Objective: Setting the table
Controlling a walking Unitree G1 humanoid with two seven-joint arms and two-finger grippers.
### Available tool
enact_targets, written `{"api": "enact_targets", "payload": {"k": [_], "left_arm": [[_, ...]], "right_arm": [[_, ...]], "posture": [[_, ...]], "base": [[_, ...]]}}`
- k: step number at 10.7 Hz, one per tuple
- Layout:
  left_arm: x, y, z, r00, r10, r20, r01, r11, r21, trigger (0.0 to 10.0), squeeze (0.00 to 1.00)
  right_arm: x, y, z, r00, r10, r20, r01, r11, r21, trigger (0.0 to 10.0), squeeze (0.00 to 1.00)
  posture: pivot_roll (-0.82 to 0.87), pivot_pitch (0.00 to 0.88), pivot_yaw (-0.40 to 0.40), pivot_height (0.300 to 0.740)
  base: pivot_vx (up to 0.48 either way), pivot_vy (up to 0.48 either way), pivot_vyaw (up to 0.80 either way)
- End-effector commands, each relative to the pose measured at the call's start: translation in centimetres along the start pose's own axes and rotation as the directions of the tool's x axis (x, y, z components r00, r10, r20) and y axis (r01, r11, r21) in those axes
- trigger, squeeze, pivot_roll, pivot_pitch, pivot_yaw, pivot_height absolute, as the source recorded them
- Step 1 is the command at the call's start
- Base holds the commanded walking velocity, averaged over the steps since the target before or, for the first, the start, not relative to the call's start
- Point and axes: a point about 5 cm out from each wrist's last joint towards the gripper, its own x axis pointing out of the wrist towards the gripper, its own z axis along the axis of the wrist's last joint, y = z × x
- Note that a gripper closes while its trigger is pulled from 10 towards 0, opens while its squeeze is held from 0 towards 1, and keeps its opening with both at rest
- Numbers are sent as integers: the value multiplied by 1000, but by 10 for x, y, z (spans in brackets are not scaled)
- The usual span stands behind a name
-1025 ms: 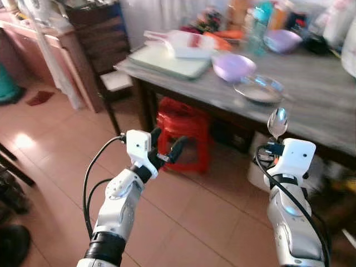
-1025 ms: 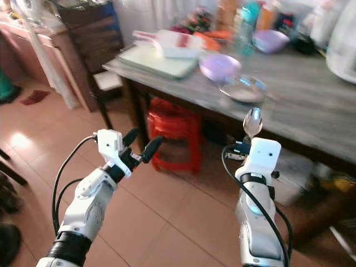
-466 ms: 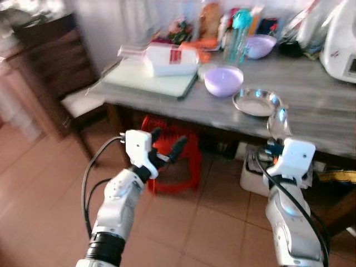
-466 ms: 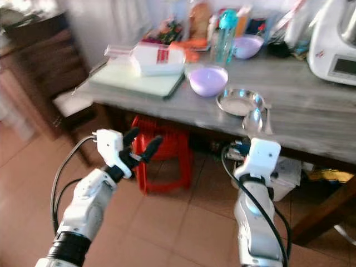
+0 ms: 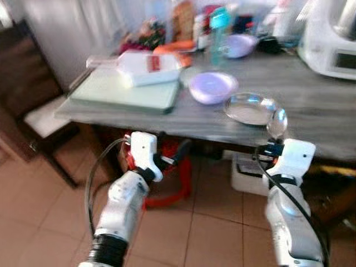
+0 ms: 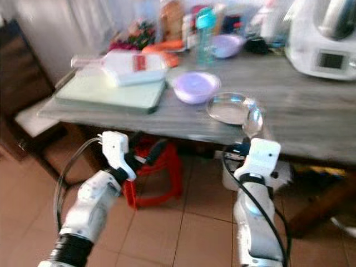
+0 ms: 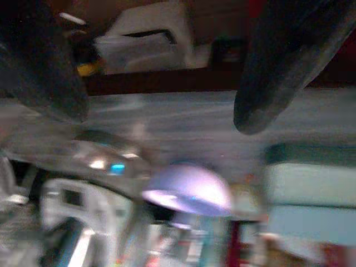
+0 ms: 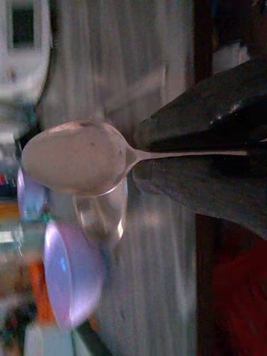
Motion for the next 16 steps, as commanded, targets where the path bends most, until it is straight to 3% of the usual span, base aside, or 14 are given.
{"api": "enact_targets", "payload": {"k": [1, 3, 11, 13, 16], "left_arm": [[-2, 3, 2, 1000, 24, 3, -24, 1000, 19, 10000, 0], [-1, 2, 3, 1000, 25, 2, -25, 999, 25, 10000, 0], [0, 1, 6, 1000, 19, 13, -20, 999, 27, 10000, 0], [1, 2, 7, 999, 32, 28, -31, 999, -8, 10000, 0], [1, -1, 10, 998, -37, 49, 38, 999, -29, 10000, 0]], "right_arm": [[0, 6, 4, 1000, 20, 20, -20, 1000, 1, 10000, 0], [1, 6, 4, 1000, 19, 19, -19, 1000, 0, 10000, 0], [2, 7, 4, 1000, 22, 19, -22, 1000, 1, 10000, 0], [1, 7, 4, 1000, 19, 20, -19, 1000, 2, 10000, 0], [1, 6, 4, 1000, 17, 18, -17, 1000, 11, 10000, 0]], "posture": [[-13, 45, 41, 740], [-13, 45, 41, 740], [-9, 43, 42, 740], [-12, 45, 42, 740], [-14, 45, 43, 740]], "base": [[0, 0, 0], [0, 0, 0], [0, -384, 0], [0, 0, 0], [0, 0, -181]]}}
